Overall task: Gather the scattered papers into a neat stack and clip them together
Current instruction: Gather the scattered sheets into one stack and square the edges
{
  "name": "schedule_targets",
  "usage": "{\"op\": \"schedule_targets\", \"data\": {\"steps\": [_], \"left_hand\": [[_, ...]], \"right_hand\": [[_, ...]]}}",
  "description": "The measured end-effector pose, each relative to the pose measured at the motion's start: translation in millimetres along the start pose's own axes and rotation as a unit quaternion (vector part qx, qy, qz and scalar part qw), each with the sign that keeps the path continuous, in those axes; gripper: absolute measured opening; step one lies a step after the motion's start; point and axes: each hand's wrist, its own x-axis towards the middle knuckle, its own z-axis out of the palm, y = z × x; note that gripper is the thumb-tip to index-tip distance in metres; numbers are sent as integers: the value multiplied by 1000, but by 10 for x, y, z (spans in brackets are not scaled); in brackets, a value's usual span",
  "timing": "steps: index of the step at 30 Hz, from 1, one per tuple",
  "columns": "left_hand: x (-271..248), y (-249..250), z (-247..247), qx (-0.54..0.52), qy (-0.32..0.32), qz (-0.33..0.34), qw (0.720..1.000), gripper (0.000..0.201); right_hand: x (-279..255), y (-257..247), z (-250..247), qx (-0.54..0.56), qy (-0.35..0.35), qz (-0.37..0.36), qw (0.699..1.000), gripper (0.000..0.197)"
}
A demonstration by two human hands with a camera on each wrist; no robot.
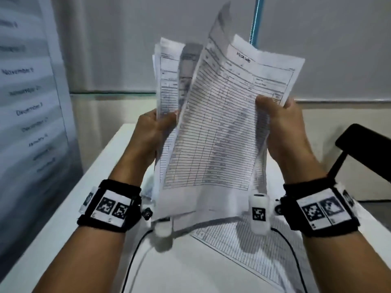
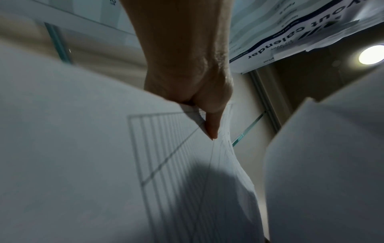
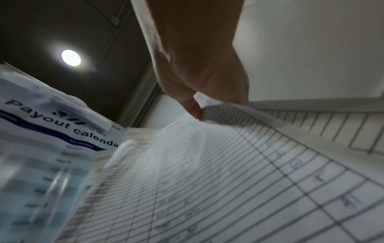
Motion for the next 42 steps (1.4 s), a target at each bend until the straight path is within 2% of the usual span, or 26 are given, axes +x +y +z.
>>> {"op": "schedule_targets", "data": {"steps": [2,5,7,10,11,12,13,15,17,19,22,24,27,30,33,34,36,39,40,42], "left_hand": [[17,-65,45,22,-12,-1,1000,21],[57,-182,73,75,-26,8,997,12],[44,-188,134,100,-15,16,995,15],[-45,-97,230,-73,-72,20,995,58],[-58,-88,239,-101,-83,32,991,64],[-86,-41,247,-71,-87,53,992,60],[-102,-8,271,-17,-82,76,994,52],[-52,-12,251,96,-28,139,985,50],[25,-24,184,67,24,147,987,54],[96,-39,87,-29,21,113,993,54],[115,-54,12,-122,-58,68,989,30],[99,-95,7,-134,-86,25,987,31],[69,-172,85,-116,-103,-11,988,48],[50,-278,216,-108,-56,-3,993,43],[82,-314,209,-129,-24,17,991,48],[92,-292,168,-132,-35,21,990,54],[118,-240,41,-124,-70,23,989,62],[115,-227,-49,-69,-136,12,988,55],[103,-247,-25,-39,-137,8,990,51],[75,-283,77,17,-91,14,996,39]], "right_hand": [[52,67,-14,-14,25,0,1000,28],[96,173,-26,-30,12,22,999,26],[115,226,-20,-18,11,18,1000,25],[118,231,4,-16,65,-47,997,15],[108,220,15,-29,81,-76,993,9],[81,193,41,-40,86,-104,990,5],[67,174,52,-48,91,-129,986,7],[39,102,72,-51,87,-172,980,8],[34,30,54,-43,54,-179,982,26],[62,6,-5,-11,-10,-169,986,47],[152,67,-111,20,-61,-118,991,69],[184,133,-155,9,-75,-82,994,65],[217,321,-198,23,-105,-14,994,56],[189,432,-161,44,-107,48,992,64],[219,409,-134,59,-107,33,992,30],[230,380,-143,62,-113,25,991,30],[245,354,-166,75,-123,15,989,45],[255,404,-189,83,-132,20,988,57],[250,416,-195,84,-135,20,987,55],[247,431,-186,83,-140,10,987,52]]}}
